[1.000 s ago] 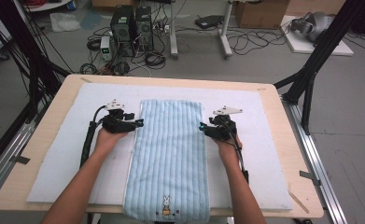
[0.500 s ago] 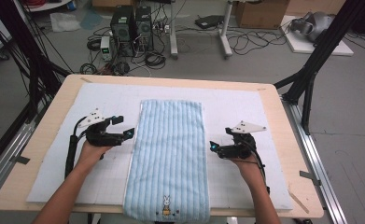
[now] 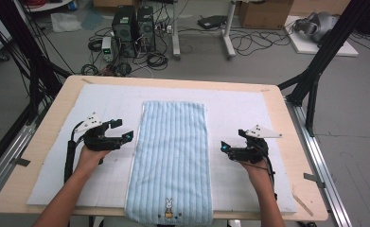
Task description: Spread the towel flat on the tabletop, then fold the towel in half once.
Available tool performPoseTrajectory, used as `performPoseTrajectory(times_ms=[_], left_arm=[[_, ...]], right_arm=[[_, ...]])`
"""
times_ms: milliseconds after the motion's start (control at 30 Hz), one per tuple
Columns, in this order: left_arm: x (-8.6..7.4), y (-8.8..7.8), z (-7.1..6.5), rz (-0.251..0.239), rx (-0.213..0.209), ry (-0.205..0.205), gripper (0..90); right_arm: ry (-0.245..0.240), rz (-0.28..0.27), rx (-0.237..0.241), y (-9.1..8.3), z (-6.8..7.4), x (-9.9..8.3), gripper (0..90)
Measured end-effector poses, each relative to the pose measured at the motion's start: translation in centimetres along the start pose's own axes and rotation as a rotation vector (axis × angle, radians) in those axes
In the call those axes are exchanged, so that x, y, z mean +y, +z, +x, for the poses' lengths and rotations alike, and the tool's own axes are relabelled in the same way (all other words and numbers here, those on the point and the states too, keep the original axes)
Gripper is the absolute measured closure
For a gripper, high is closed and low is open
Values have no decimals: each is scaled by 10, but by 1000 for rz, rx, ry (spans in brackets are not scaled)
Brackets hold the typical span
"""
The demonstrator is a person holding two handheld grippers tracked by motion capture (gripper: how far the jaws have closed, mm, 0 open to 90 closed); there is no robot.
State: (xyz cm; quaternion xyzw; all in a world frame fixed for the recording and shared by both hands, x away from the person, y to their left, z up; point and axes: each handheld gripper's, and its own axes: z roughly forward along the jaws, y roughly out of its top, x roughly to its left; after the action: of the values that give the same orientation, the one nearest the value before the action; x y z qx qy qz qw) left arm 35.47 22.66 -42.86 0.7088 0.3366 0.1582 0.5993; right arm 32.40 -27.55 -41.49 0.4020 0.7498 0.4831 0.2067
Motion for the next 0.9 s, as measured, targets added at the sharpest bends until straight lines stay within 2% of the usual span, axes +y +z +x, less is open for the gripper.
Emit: performPoseTrajectory(times_ms=[100,233,333,533,667,733,800,900], left_arm=[[0,0,1,-13,0,-15,201],[-1,0,4,-7,7,-29,196],[-1,-1,5,-9,9,-42,195],[0,-1,8,-13,35,-64,186],[6,1,14,-8,52,-80,186],[10,4,19,10,57,-82,187],[13,11,23,20,71,-105,193],[17,25,29,76,104,-112,220]], right_arm=[[-8,2,2,-2,1,0,103],[5,8,-5,-1,0,0,103],[-4,12,-8,0,1,0,104],[-1,23,2,3,1,-1,104],[-4,39,12,5,2,-2,104],[-9,45,13,5,2,-2,104],[-4,42,12,5,2,-2,104],[5,46,12,6,2,-2,104]])
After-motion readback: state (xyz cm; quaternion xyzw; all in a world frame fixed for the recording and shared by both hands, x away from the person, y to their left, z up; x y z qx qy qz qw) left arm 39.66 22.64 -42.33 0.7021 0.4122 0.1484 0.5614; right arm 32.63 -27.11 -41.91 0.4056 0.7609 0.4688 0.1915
